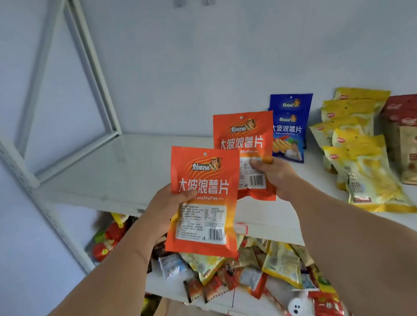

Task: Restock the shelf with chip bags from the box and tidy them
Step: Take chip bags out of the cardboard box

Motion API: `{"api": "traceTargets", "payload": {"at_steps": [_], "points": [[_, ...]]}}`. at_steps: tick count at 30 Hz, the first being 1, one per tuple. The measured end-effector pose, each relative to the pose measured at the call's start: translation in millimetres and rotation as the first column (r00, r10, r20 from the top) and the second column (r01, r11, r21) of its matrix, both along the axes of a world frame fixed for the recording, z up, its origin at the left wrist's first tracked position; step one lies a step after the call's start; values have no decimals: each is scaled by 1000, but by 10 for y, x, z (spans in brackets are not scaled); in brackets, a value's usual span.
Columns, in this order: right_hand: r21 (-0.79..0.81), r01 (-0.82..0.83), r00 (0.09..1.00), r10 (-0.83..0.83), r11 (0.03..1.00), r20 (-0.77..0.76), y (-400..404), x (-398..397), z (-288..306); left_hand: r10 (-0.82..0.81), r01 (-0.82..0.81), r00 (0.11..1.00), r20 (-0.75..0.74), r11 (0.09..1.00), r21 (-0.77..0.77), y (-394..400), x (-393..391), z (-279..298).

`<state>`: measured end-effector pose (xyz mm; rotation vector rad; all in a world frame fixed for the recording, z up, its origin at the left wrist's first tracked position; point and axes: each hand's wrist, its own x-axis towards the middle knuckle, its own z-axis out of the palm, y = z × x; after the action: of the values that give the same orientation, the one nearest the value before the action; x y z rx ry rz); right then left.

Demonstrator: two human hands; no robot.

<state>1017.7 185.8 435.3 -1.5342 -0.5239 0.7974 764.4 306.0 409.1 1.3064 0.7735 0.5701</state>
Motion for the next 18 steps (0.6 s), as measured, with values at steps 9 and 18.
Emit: {"api": "traceTargets", "payload": {"at_steps": [9, 18], "points": [[3, 84, 996, -84, 996, 6, 1069, 932, 31, -37, 36, 999, -11, 998, -48, 1186, 900, 167], [-37, 47, 999, -47, 998, 3, 1971, 1899, -114, -27, 26, 999, -28, 999, -37, 1958, 1815, 185]]}}
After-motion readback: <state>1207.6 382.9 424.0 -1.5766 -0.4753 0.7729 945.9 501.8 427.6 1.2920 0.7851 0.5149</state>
